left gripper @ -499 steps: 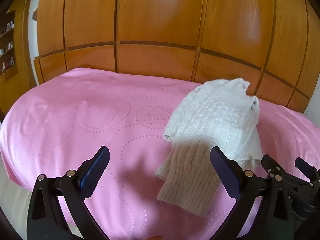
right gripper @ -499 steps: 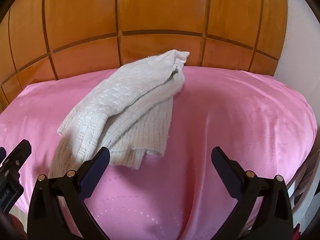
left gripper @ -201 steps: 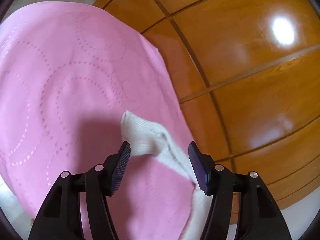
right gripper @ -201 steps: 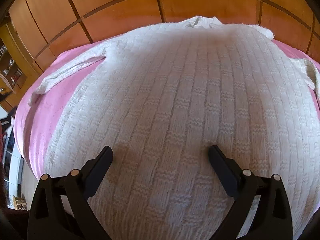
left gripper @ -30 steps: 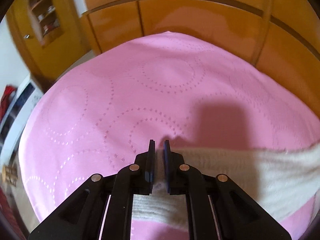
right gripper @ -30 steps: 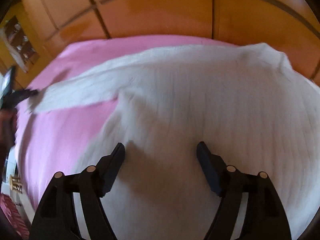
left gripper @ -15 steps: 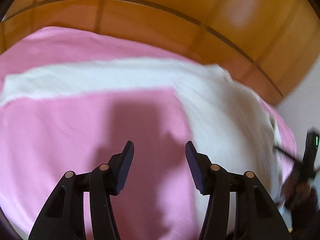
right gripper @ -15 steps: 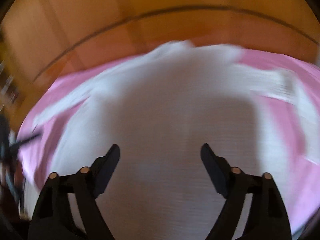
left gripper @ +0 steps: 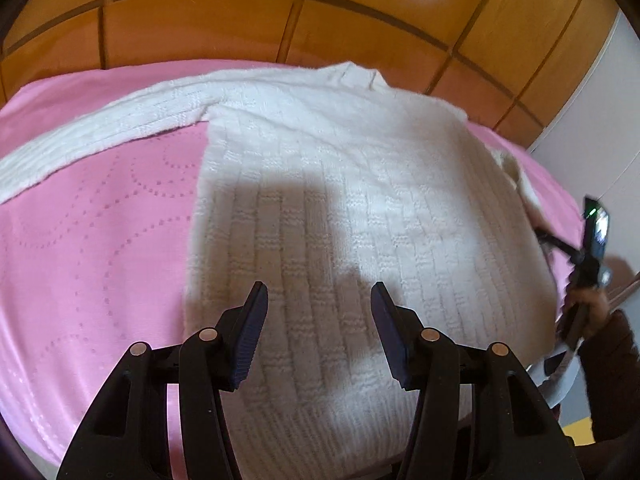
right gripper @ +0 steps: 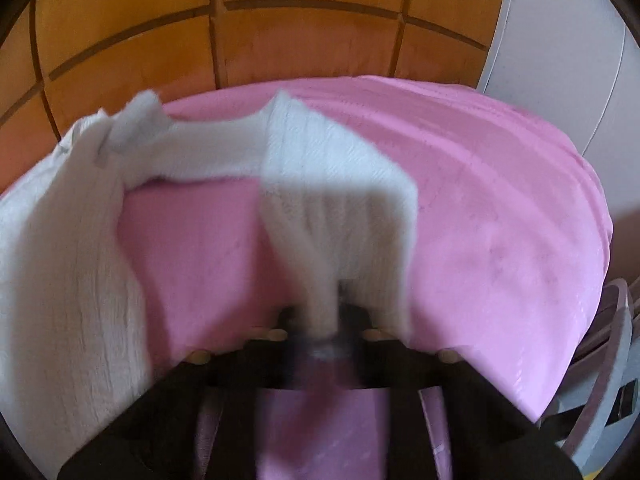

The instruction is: Fold small clothes

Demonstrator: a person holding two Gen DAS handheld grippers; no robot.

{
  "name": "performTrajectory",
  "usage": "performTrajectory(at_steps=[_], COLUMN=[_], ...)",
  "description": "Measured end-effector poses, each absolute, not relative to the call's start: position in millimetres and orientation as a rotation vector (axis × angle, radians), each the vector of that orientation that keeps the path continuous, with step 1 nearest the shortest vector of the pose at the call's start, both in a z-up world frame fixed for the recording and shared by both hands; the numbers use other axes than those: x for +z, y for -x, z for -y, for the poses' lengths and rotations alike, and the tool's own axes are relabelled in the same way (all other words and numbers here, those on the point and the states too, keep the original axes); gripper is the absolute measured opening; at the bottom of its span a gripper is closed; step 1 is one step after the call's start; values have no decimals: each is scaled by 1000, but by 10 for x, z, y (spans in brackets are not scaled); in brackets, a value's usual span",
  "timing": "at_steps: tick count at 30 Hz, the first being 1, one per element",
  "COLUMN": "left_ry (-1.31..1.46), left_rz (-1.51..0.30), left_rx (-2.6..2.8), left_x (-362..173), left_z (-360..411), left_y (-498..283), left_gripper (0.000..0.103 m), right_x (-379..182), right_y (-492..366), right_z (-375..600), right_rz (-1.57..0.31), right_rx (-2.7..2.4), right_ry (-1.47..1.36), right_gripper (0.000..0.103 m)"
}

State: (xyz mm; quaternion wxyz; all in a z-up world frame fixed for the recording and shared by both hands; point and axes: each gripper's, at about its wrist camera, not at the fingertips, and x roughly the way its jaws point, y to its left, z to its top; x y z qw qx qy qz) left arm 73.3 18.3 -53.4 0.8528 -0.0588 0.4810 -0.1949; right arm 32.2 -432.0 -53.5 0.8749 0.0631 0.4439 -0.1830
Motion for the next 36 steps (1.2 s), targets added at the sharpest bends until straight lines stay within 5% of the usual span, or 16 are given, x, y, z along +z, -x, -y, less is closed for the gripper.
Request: performTrajectory(at_steps=[11, 22, 24, 25, 26, 28, 36], left_ry=[165, 142, 140, 138, 134, 142, 267], left_rz=[-1056, -1084, -1079, -1076, -1072, -1063, -1115], left_rx=[-313, -244, -227, -218, -199, -175, -217], left_x=[-610, -597, -569, -559, -544, -523, -672], left_z=[-153, -282, -365, -402, -468, -594, -1033], left_y=[-838, -841, -809, -796, -773, -725, -411], left_gripper=[53, 53, 53, 53, 57, 70, 70], right_x=[520, 309, 253, 252, 270, 251, -177], right_y=[-719, -1127, -1045, -986, -893, -824, 25], right_z=[5335, 6262, 6194, 6138, 6043, 5887, 4719], right_rz=[-687, -793, -770, -760, -749, -747, -969], right_rx=[-671, -974, -906, -887, -857, -743, 77], right_ry=[-27, 38, -36, -43, -56, -123, -612], right_gripper=[6, 9, 38, 68, 76, 76, 77])
